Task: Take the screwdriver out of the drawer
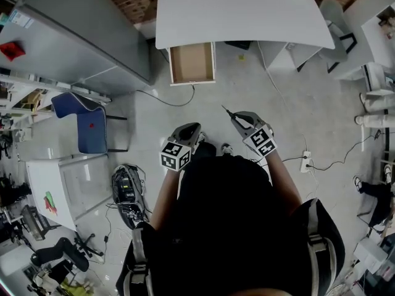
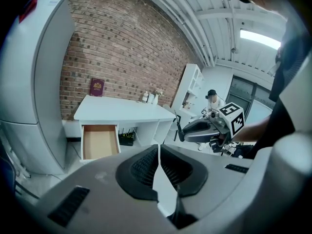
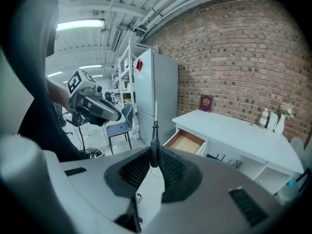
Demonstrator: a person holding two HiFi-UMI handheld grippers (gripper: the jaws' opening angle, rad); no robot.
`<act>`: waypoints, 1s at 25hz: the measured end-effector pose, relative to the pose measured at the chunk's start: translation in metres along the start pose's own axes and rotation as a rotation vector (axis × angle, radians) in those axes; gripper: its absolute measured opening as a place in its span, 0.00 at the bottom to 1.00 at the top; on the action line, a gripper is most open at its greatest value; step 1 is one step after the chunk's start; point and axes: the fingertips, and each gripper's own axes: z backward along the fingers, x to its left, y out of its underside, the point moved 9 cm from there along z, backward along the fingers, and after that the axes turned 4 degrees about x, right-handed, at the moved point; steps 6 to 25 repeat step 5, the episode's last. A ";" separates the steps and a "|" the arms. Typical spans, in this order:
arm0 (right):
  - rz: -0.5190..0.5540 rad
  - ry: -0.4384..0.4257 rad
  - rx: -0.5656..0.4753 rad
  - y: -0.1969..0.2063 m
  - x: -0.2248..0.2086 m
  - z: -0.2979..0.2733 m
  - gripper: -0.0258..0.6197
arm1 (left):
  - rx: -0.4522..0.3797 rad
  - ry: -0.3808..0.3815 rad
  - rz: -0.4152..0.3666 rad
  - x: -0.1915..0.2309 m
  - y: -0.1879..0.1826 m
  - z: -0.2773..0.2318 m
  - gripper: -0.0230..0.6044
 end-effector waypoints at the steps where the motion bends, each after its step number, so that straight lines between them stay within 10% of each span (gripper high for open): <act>1: -0.002 -0.003 -0.001 0.003 0.001 0.003 0.21 | 0.002 -0.002 0.004 -0.004 0.003 0.000 0.07; 25: -0.011 -0.015 0.005 0.017 0.004 0.012 0.21 | 0.010 -0.005 0.020 -0.019 0.015 -0.003 0.07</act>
